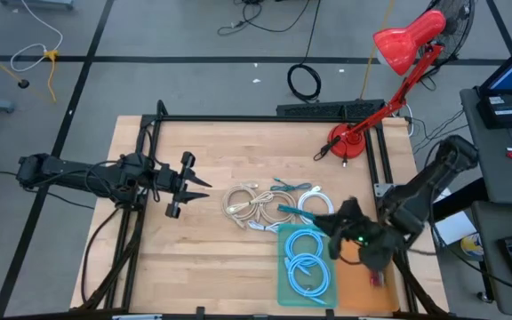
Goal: Pick & Place USB Port
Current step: Put the brown charger cable into the blue bin
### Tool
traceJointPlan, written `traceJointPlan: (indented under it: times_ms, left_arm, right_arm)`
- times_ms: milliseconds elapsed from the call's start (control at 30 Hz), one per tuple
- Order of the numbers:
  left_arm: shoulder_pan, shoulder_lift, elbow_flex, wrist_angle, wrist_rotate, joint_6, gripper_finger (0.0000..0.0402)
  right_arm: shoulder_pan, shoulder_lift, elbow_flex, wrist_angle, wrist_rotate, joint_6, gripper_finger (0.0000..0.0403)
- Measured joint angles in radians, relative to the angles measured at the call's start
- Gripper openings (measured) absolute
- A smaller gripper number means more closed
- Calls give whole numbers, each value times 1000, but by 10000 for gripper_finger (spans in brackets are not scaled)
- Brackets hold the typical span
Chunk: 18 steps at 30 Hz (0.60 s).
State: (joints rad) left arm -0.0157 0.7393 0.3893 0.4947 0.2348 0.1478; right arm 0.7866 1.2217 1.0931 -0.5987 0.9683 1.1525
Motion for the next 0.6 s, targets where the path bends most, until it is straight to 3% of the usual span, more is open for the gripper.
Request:
traceJointPlan:
  times_ms: [67,167,300,467,600]
  left_arm:
    - [0,0,0,3,0,0,118]
    - [0,0,0,3,0,0,118]
    - [0,0,0,3,1,0,118]
    - [0,0,0,3,1,5,118]
    - [0,0,0,6,1,5,118]
  right_arm:
    - [-43,2,0,164,55,-279,57]
    - [-120,11,0,422,49,-662,57]
    - [-236,9,0,696,-52,-1036,57]
    - [-411,11,0,886,-292,-1260,57]
    - [-567,27,0,949,-578,-1278,57]
